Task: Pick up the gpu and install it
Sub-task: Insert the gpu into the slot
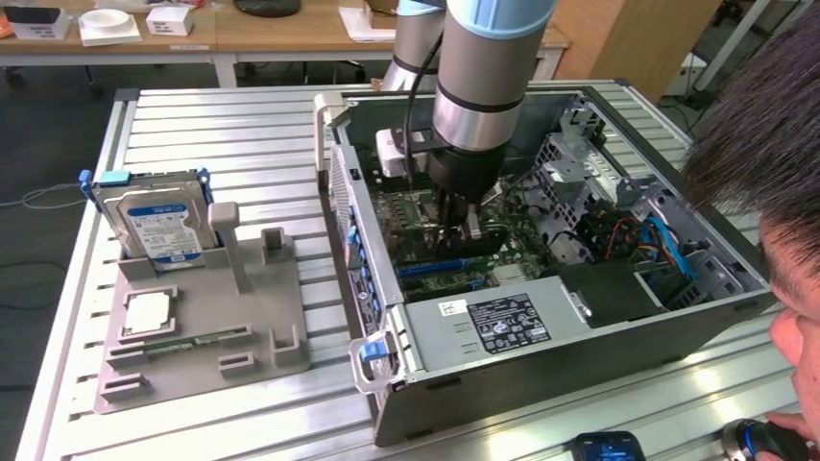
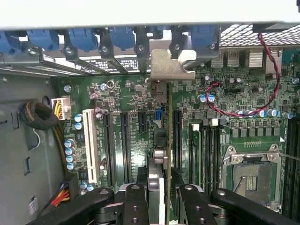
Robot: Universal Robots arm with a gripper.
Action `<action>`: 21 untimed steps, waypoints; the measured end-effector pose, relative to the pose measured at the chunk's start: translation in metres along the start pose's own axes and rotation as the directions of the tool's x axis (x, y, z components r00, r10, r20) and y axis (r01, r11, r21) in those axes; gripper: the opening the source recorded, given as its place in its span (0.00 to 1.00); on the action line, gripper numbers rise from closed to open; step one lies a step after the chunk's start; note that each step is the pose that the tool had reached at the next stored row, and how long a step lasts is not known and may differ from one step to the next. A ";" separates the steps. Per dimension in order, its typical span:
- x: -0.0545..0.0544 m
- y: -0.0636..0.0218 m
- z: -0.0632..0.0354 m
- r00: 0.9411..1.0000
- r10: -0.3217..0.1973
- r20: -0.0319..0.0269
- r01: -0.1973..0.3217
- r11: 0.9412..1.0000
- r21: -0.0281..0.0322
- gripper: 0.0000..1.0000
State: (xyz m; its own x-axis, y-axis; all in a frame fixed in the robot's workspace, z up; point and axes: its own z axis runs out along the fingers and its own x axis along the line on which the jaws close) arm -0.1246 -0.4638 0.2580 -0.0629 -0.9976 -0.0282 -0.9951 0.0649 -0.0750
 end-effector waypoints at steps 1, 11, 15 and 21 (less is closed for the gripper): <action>0.000 0.0000 0.0000 1.000 0.000 0.000 0.000 1.000 0.000 0.30; 0.000 0.0003 0.0024 1.000 0.000 0.000 0.000 1.000 0.000 0.30; 0.000 0.0007 0.0038 1.000 0.000 -0.001 0.000 1.000 0.000 0.30; 0.000 0.0022 0.0055 1.000 0.000 -0.001 0.000 1.000 0.000 0.30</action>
State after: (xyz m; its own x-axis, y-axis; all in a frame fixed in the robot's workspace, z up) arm -0.1264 -0.4638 0.2524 -0.0630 -0.9976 -0.0275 -0.9951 0.0649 -0.0751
